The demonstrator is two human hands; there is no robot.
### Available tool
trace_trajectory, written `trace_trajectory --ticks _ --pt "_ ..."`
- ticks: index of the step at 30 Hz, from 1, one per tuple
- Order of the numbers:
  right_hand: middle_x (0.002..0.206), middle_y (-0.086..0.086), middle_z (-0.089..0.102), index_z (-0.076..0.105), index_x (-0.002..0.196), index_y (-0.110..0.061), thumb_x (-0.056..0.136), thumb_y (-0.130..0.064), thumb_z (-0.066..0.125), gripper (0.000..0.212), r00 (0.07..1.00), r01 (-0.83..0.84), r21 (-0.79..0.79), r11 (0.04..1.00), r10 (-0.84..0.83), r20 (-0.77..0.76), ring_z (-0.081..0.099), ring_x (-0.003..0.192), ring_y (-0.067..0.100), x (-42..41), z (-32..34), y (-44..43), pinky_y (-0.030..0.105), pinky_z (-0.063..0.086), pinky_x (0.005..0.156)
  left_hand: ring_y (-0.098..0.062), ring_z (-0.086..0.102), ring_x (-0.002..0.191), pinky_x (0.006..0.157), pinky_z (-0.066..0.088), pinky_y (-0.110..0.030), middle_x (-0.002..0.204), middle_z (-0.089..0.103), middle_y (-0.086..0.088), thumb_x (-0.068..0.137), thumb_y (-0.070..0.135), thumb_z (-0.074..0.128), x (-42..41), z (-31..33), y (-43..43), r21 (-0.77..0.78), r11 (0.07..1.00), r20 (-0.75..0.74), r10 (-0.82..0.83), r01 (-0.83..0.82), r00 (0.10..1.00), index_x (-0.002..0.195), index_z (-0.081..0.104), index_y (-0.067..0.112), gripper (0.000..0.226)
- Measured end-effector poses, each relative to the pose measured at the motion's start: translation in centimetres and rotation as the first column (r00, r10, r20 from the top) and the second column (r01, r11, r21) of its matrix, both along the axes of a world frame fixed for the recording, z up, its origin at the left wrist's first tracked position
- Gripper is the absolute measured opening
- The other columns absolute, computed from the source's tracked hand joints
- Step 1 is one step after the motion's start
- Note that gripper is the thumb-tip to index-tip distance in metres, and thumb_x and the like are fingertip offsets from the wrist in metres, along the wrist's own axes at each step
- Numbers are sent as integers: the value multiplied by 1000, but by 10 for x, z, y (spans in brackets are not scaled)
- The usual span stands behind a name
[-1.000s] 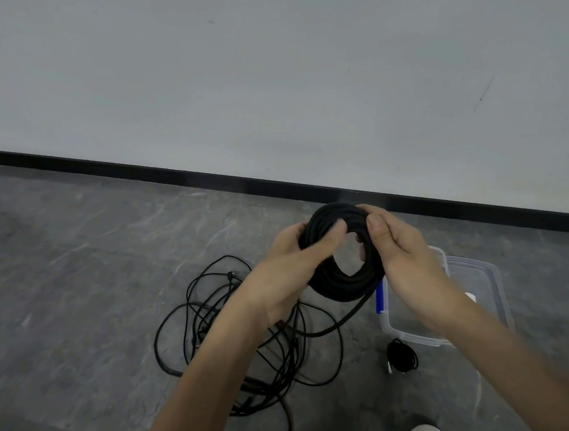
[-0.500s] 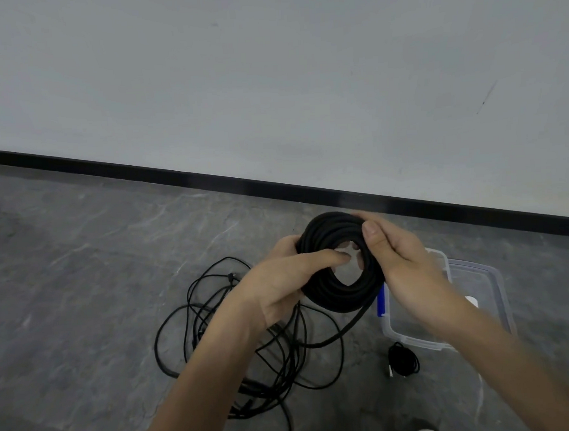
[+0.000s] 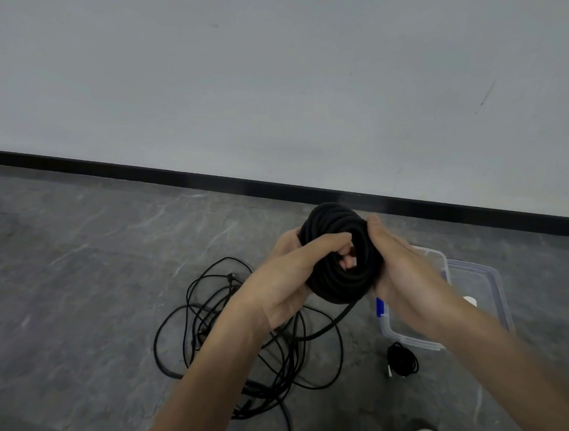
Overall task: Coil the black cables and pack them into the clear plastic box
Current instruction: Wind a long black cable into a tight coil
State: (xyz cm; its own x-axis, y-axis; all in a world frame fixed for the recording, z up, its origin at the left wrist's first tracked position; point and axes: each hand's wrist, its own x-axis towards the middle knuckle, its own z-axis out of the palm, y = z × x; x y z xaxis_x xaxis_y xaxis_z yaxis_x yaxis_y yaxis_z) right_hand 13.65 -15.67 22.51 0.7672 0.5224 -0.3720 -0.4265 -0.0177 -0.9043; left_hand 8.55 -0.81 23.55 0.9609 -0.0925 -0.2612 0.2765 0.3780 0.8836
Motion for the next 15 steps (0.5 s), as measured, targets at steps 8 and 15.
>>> trace_trajectory --ticks 8,15 --pt "77 5 61 65 112 -16 90 -45 45 42 994 43 34 998 -46 101 63 82 14 -2 1 2 37 53 92 -11 61 74 78 54 -24 74 61 0 81 14 67 0 -3 -2 -309 951 -26 -42 32 999 82 66 11 3" --pt "110 3 72 65 116 -19 99 -40 37 39 998 -18 106 994 24 -56 67 104 11 -5 1 7 23 57 78 -9 49 62 74 43 -26 63 45 5 86 24 56 -1 2 -1 -297 954 -38 -42 29 998 79 55 14 12"
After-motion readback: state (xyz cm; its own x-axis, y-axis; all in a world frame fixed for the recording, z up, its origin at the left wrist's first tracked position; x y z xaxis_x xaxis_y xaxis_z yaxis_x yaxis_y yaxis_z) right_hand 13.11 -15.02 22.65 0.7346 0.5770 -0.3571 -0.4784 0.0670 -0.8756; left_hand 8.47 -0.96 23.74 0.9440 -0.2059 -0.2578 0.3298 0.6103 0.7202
